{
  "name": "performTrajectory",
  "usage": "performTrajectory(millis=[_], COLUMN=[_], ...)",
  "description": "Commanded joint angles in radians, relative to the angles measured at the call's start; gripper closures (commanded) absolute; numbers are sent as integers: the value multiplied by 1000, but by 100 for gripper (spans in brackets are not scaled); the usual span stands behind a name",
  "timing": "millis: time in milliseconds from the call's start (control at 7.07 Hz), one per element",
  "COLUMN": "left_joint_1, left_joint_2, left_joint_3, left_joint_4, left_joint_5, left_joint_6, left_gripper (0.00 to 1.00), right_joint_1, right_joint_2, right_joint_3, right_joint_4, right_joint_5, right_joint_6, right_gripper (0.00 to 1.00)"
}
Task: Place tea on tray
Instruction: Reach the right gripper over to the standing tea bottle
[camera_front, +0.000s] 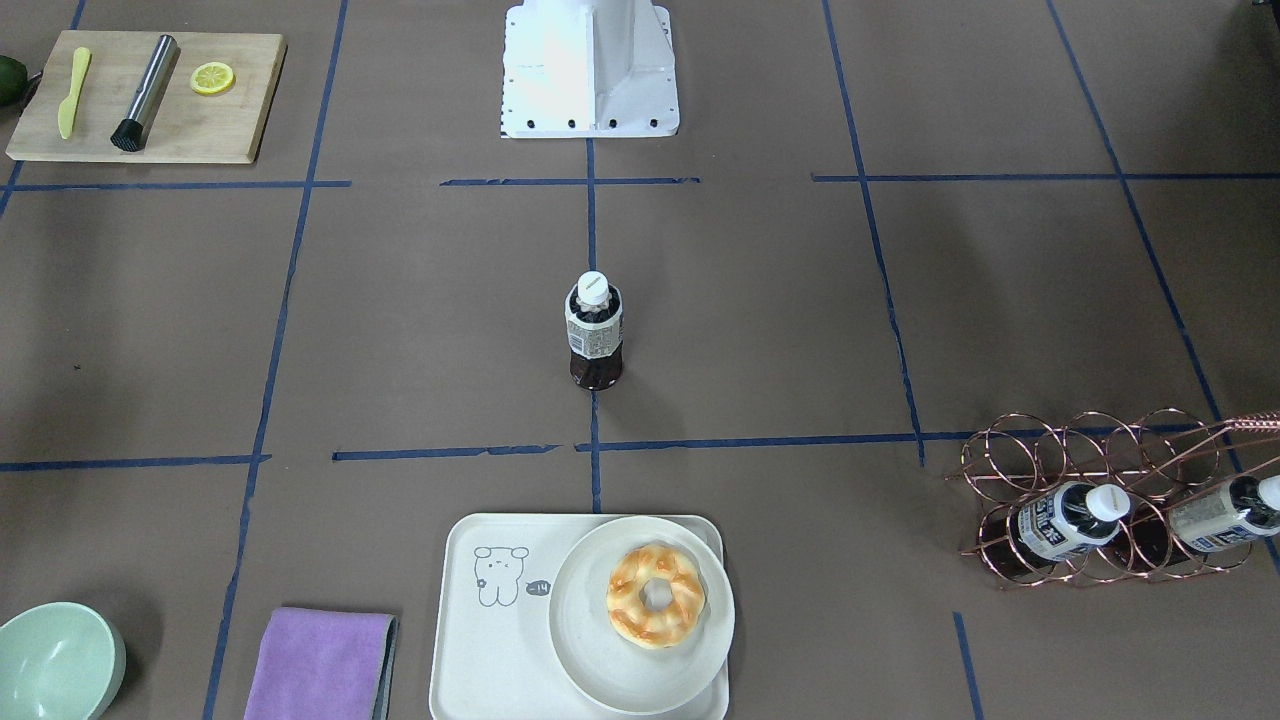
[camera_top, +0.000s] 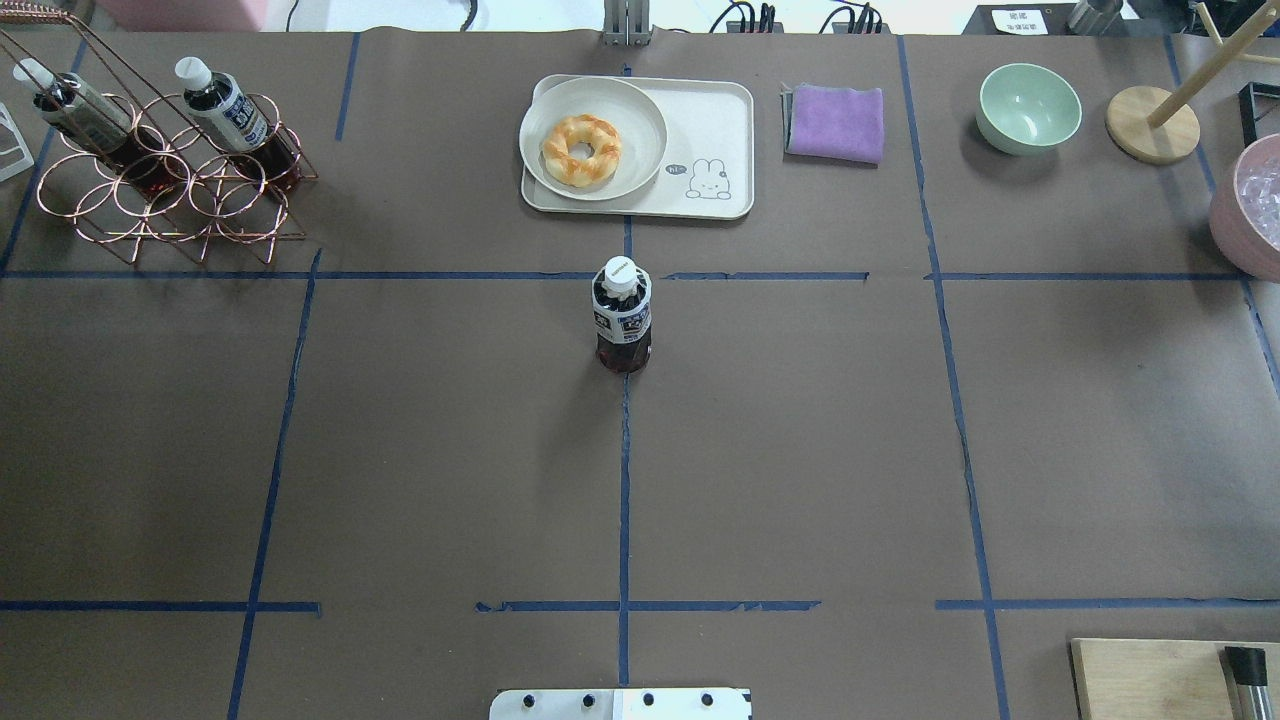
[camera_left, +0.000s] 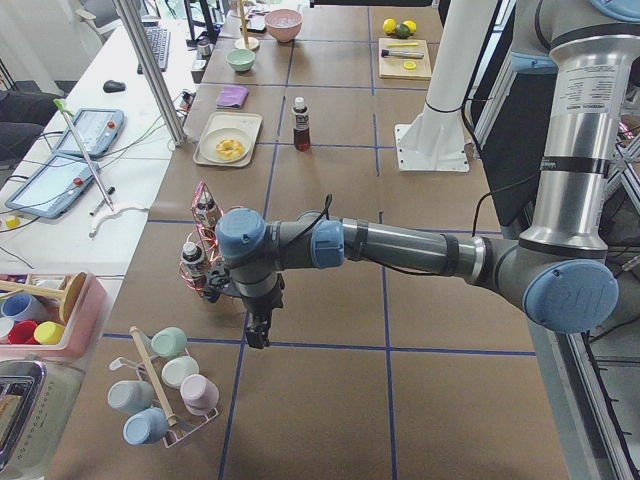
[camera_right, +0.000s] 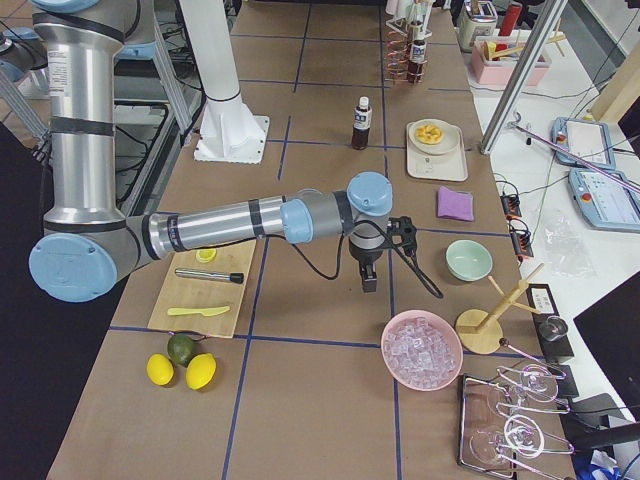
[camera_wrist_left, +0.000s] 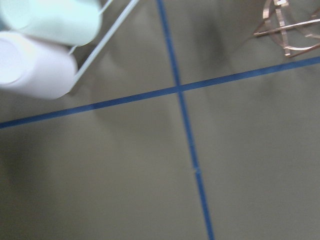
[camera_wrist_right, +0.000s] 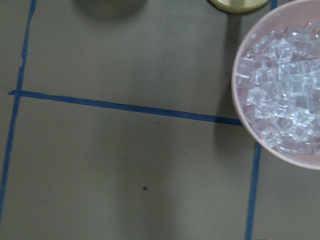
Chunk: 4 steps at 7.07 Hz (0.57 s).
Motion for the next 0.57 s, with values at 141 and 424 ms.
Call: performTrajectory(millis=[141, 424], left_joint_1=[-30, -29], left_joint_2=[43, 46], left_joint_3=[-8, -8], left_joint_4=[-13, -27], left_joint_5=[-62, -70], left_joint_6=[-87, -115], left_gripper=[0, 0], right_joint_1=[-198, -348], right_joint_2=[218, 420], right_joint_3=[138, 197], right_joint_4=[-148, -291], right_joint_5=[18, 5], right_joint_6=[312, 563], right_gripper=[0, 0])
